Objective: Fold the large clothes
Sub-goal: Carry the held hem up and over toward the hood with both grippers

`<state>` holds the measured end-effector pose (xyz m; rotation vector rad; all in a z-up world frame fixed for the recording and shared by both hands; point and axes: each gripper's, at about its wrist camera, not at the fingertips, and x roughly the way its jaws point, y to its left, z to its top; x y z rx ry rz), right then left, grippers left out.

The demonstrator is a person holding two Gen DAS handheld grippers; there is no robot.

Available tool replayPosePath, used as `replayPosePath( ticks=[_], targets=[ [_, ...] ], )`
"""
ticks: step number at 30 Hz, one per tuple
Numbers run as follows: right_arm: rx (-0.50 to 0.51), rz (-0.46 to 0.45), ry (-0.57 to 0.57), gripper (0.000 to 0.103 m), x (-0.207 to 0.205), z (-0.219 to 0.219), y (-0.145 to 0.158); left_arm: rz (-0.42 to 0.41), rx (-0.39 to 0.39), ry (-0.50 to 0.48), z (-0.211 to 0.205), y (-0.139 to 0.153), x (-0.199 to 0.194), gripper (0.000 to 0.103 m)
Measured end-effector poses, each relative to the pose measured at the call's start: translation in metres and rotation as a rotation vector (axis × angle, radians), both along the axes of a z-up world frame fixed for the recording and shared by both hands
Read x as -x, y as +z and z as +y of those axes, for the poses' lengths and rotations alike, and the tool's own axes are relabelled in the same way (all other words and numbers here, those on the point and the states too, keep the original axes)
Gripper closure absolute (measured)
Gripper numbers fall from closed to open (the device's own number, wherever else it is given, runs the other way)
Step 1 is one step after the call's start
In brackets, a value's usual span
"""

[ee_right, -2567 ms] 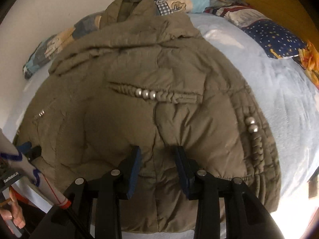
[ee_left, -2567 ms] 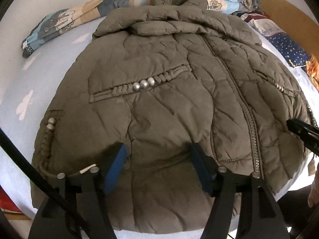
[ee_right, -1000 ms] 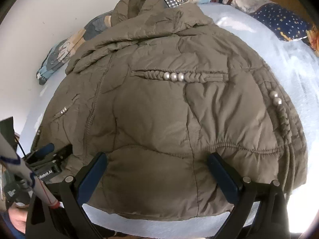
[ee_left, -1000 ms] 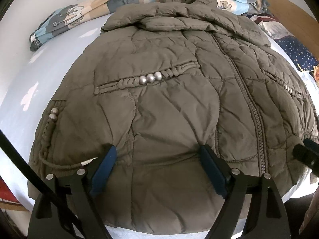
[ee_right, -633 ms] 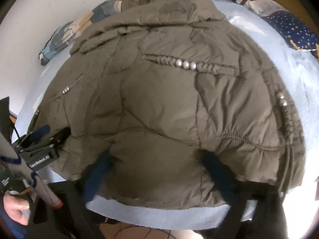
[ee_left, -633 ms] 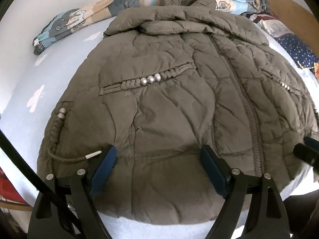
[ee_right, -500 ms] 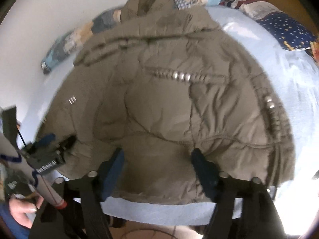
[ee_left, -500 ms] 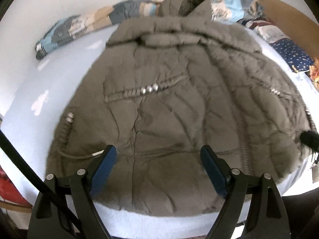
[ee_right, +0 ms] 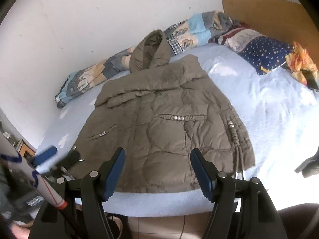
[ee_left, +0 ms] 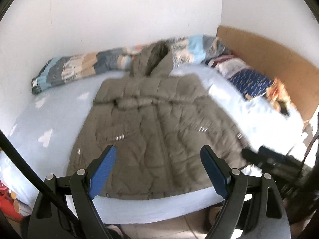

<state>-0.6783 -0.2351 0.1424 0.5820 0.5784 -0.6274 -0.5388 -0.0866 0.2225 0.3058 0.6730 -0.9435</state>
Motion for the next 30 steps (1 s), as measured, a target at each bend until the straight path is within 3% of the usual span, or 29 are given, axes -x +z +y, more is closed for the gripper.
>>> replayPosePath(
  ticks=[10,17,23,30],
  targets=[
    [0.039,-0.085,-0.034,0.03,0.033,0.005,0.074,0.058,0.16,-0.036,0.012,0.101,-0.016,0.018],
    [0.073,-0.157,-0.042,0.024,0.036,-0.012,0.125,0.055,0.232,-0.031,0.014,0.146,-0.036,0.016],
    [0.071,-0.17,-0.008,0.022,0.021,-0.029,0.131,0.026,0.162,0.013,-0.006,0.133,-0.068,0.015],
    [-0.005,-0.084,0.0,0.022,-0.013,-0.071,0.093,0.093,0.047,0.08,-0.051,0.066,-0.134,0.015]
  ],
)
